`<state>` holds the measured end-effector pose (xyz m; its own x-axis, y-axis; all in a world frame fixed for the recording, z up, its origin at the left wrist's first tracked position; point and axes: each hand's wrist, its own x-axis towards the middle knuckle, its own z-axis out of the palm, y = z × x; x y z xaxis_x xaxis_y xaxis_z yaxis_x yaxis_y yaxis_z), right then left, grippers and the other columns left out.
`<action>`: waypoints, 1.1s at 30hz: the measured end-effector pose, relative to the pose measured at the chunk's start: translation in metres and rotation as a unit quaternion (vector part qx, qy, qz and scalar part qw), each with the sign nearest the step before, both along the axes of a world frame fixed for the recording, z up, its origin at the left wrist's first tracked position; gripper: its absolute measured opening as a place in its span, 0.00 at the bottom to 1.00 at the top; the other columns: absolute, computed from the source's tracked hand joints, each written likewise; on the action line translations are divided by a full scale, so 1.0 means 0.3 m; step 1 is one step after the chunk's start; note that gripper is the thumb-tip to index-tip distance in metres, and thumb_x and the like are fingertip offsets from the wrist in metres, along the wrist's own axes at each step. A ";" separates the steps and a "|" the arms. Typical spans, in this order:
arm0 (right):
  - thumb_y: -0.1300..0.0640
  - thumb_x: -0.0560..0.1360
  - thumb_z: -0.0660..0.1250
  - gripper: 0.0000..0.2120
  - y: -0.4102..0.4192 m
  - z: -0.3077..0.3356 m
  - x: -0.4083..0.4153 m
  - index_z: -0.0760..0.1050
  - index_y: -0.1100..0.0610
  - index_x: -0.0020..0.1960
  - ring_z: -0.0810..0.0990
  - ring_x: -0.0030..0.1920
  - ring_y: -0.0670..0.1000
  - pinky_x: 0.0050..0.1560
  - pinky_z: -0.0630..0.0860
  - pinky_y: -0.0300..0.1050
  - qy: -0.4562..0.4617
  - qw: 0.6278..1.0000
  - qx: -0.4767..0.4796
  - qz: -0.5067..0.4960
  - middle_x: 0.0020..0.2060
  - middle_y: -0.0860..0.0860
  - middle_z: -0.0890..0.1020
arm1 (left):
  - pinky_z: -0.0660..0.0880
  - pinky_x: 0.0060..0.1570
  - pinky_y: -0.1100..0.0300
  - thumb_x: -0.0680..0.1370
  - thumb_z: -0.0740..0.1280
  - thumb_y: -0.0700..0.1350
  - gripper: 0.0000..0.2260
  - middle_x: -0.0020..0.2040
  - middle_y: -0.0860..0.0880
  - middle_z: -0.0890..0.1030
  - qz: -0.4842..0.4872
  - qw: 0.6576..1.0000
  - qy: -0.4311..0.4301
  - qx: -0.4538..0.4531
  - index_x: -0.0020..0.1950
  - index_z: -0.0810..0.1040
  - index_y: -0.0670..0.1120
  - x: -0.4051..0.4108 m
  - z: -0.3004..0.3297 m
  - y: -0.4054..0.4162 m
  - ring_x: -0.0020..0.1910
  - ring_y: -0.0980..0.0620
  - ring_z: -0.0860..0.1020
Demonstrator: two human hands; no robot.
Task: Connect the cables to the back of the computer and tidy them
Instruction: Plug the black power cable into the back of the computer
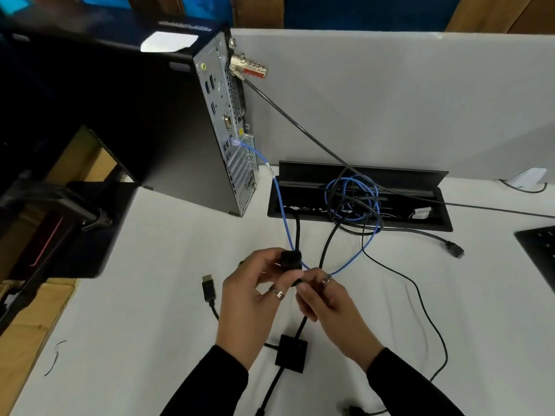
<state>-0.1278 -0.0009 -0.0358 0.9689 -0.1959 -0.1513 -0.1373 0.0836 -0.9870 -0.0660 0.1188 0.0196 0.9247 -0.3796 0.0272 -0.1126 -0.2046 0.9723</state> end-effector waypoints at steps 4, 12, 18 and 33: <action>0.65 0.79 0.57 0.11 -0.008 0.009 -0.004 0.72 0.55 0.42 0.65 0.27 0.45 0.31 0.65 0.33 0.006 1.000 0.024 -0.005 0.27 0.50 0.71 | 0.72 0.44 0.75 0.70 0.72 0.39 0.16 0.46 0.60 0.81 -0.007 0.995 -0.090 0.042 0.44 0.76 0.62 -0.011 0.016 -0.024 0.43 0.62 0.80; 0.63 0.79 0.57 0.10 -0.014 -0.001 -0.002 0.72 0.55 0.42 0.65 0.28 0.46 0.32 0.65 0.35 0.025 0.999 0.030 -0.003 0.27 0.49 0.71 | 0.71 0.45 0.77 0.70 0.73 0.40 0.17 0.43 0.58 0.82 -0.014 0.989 -0.128 0.068 0.46 0.75 0.62 -0.005 -0.002 -0.028 0.44 0.63 0.80; 0.62 0.79 0.59 0.06 -0.015 -0.017 0.004 0.72 0.58 0.43 0.68 0.28 0.48 0.33 0.68 0.37 0.043 0.998 0.035 0.002 0.27 0.49 0.74 | 0.72 0.45 0.76 0.70 0.72 0.40 0.15 0.42 0.59 0.82 -0.015 0.991 -0.116 0.069 0.45 0.75 0.61 0.011 -0.020 -0.019 0.43 0.62 0.80; 0.63 0.79 0.57 0.08 -0.212 0.010 0.218 0.73 0.53 0.47 0.78 0.40 0.45 0.42 0.80 0.40 -0.019 0.992 -0.113 -0.055 0.36 0.48 0.78 | 0.75 0.51 0.52 0.75 0.67 0.40 0.11 0.36 0.42 0.74 0.118 0.989 0.084 -0.041 0.53 0.73 0.34 0.275 -0.095 -0.006 0.30 0.54 0.77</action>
